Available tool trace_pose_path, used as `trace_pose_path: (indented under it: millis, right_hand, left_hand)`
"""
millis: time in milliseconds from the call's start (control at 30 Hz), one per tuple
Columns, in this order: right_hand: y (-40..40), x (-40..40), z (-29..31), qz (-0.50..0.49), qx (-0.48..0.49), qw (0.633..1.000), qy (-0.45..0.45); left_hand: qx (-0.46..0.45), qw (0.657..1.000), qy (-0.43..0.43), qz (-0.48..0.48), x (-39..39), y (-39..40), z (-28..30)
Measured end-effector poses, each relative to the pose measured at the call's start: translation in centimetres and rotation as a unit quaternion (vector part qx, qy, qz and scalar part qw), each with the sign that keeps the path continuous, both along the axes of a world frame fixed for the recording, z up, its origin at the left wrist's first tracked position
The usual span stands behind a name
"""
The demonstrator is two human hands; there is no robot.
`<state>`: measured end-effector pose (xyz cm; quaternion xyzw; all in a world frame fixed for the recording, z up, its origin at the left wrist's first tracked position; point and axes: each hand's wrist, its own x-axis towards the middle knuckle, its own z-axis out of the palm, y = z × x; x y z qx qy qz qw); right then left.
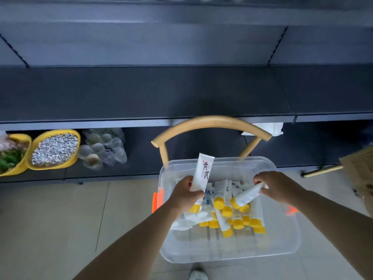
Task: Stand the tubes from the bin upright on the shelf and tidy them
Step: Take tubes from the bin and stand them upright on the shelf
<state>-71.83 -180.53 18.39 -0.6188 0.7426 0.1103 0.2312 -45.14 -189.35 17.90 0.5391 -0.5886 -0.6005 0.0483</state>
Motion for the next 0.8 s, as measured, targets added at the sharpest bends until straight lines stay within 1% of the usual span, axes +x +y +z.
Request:
trace_pose_path:
  millis: [100,200,267,333,433,500,600,800]
  right_hand:
    - [0.5,1.2,4.0,-0.025,-0.025,0.999,-0.021]
    - [-0.2,2.9,9.6,-0.073,-0.023,0.996,-0.047]
    - [-0.9,3.9,13.8,-0.085,-0.03,0.995,-0.049]
    - [-1.5,4.5,17.9,-0.103,-0.054,0.992,-0.057]
    - [-2.2,5.3,24.2,-0.108,-0.08,0.99,-0.042]
    - [-3.1,5.8,28.1,-0.104,-0.095,0.99,-0.018]
    - [-4.9,6.3,33.1,-0.106,-0.14,0.984,0.005]
    - [-9.0,5.3,39.7,-0.12,-0.249,0.96,-0.03]
  left_hand:
    - [0.014,0.999,0.04,0.028,2.9,-0.2,4.1]
    - [-0.019,0.999,0.037,0.015,6.0,-1.2,8.8]
    - [-0.033,0.998,0.044,0.0,7.8,-2.2,11.9]
    - [-0.053,0.997,0.064,0.009,9.4,-3.5,15.4]
    - [-0.084,0.992,0.089,0.022,11.2,-5.4,20.6]
    - [-0.111,0.989,0.096,0.027,12.0,-7.1,23.7]
    - [-0.171,0.979,0.099,0.047,12.8,-9.5,27.9]
    - [-0.294,0.946,0.081,0.115,12.1,-15.0,33.4]
